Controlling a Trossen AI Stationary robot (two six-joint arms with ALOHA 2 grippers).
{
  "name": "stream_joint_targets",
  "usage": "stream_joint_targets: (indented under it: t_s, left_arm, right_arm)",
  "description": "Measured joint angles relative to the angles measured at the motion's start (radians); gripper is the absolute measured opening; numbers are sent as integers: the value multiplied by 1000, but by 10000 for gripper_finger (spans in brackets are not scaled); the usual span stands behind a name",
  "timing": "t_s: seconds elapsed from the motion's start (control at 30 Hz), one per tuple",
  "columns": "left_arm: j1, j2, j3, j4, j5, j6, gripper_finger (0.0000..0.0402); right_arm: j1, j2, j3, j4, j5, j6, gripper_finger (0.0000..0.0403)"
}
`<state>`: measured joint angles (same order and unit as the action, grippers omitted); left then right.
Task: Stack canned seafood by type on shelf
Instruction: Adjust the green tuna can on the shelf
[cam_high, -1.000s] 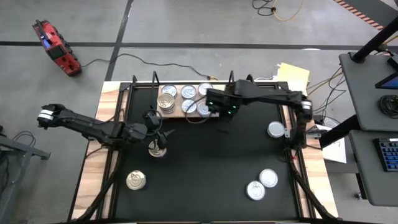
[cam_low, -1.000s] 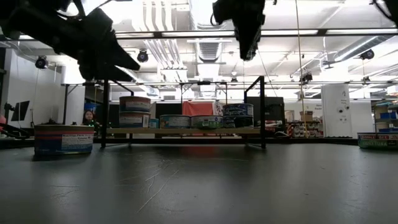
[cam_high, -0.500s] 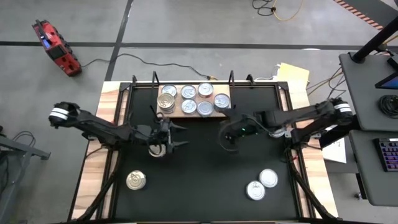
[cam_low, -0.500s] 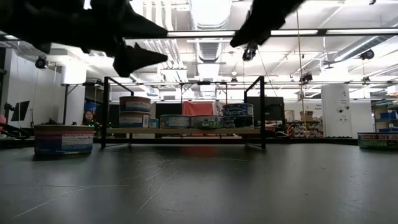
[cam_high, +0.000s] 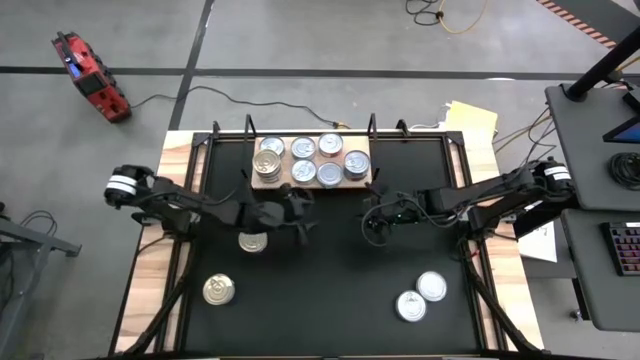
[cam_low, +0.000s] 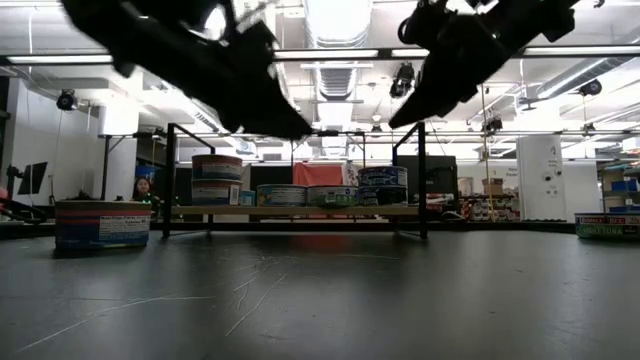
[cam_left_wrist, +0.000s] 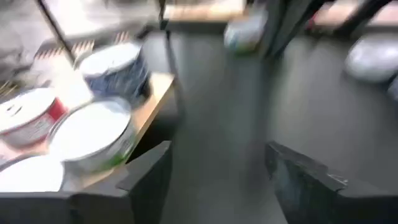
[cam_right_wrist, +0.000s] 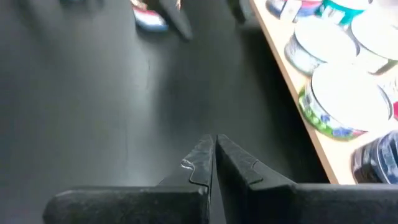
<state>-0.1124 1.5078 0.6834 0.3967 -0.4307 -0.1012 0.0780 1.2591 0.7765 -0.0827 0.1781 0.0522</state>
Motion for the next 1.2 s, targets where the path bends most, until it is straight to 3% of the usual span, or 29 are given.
stream_joint_targets:
  t_s: [0.13, 0.33, 0.5, 0.8, 1.2]
  left_arm:
    - [42, 56, 100, -169, -2, 57, 190]
    - [65, 155, 162, -152, -10, 197, 86]
    - [92, 210, 172, -117, -37, 227, 8]
    - [175, 250, 172, -71, -20, 241, 2]
    - [186, 323, 176, 42, -3, 277, 0]
  right_arm:
    - [0, 0, 0, -32, 6, -28, 13]
    - [0, 0, 0, -39, 9, -80, 13]
    - [0, 0, 0, -39, 9, -91, 13]
    - [0, 0, 0, -39, 9, -90, 13]
    - [0, 0, 0, -38, 9, -98, 13]
